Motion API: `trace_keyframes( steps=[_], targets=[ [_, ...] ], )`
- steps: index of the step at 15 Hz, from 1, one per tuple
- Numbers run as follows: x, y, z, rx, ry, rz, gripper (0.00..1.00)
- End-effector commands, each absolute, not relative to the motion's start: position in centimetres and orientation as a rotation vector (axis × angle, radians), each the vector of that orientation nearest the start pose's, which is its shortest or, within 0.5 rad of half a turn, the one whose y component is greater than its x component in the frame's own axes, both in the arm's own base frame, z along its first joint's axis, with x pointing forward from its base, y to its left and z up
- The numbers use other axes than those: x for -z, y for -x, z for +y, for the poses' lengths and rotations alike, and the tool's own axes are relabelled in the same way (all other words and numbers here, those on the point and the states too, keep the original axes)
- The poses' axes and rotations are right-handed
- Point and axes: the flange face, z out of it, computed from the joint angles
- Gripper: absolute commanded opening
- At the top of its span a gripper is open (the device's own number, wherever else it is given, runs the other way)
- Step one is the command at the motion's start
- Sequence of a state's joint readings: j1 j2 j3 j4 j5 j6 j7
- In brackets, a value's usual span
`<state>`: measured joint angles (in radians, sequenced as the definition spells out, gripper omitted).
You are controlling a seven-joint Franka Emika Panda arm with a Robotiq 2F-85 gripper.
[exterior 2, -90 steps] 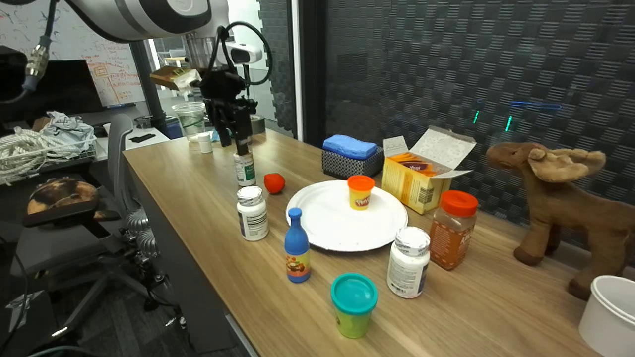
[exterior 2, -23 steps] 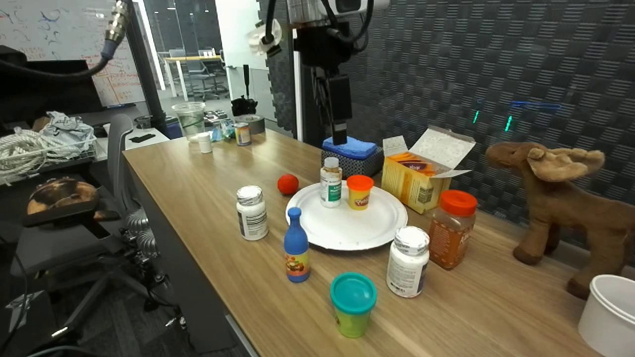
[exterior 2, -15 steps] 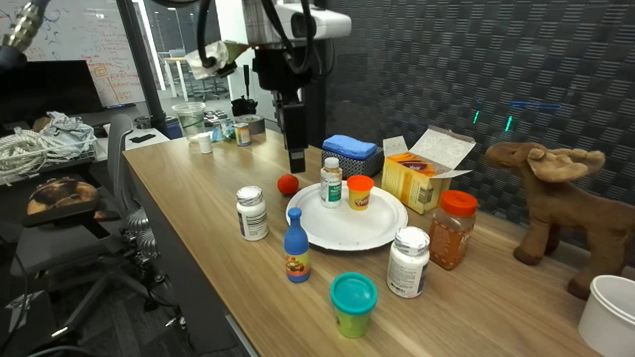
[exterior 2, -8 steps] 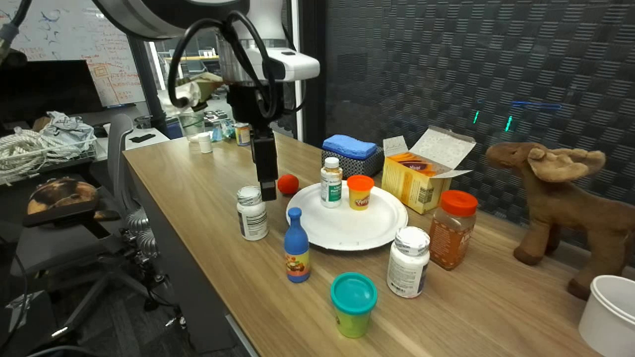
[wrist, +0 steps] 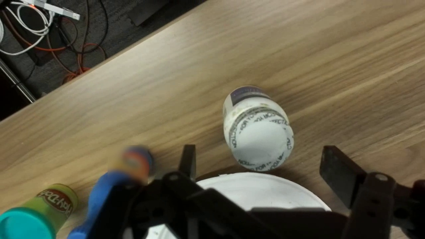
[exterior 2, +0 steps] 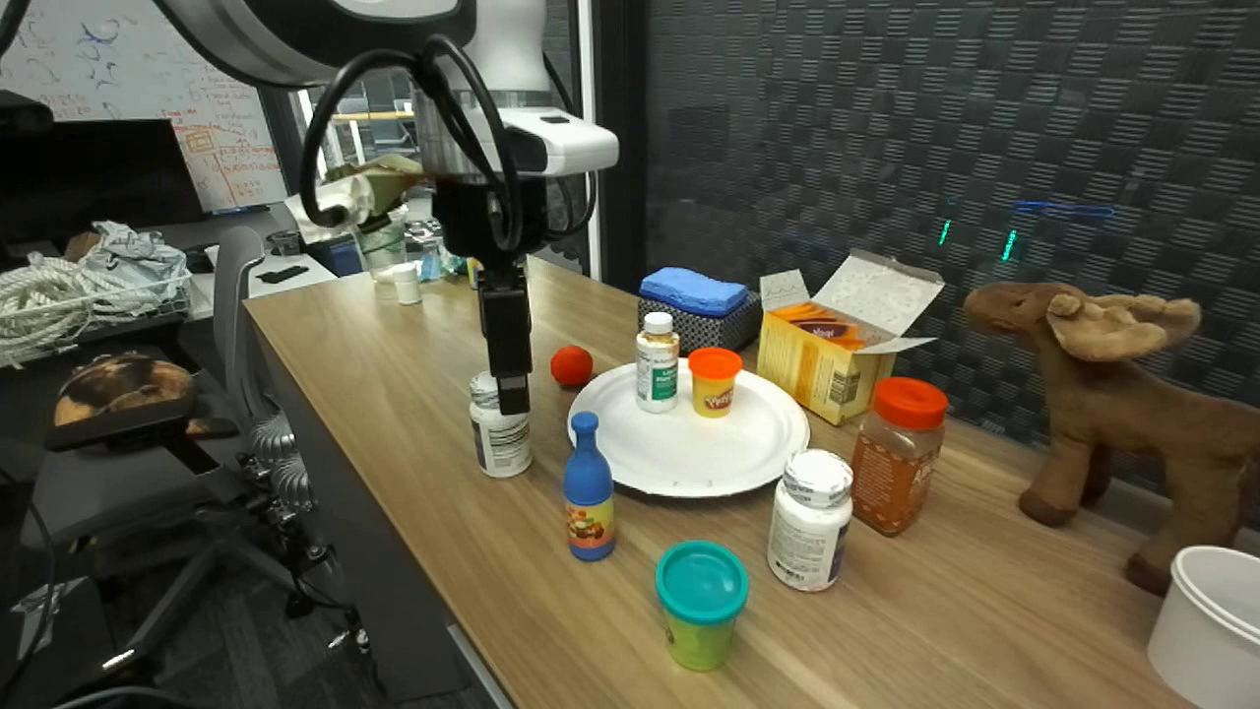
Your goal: Put the bottles and orange plushie that are around the white plate on the white plate
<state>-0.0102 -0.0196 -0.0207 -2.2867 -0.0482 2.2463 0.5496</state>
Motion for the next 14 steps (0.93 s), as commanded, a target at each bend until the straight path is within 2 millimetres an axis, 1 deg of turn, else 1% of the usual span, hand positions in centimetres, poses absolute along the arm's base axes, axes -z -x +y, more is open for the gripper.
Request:
trace_keyframes(
  steps=[1,3,7,10,14],
  targets=[
    [-36.8,-49.8,-1.5,-0.002,3.047,0.869,0.66],
    [-36.7,-49.6,-1.5,-0.008,3.047,0.868,0.49],
    [-36.7,-49.4,-1.5,-0.015,3.048,0.876,0.2],
    [-37.3,-49.2,-1.3,-0.043,3.044,0.89,0.19],
    [-39.3,-49.5,-1.1,-0.051,3.048,0.89,0.19]
  ],
)
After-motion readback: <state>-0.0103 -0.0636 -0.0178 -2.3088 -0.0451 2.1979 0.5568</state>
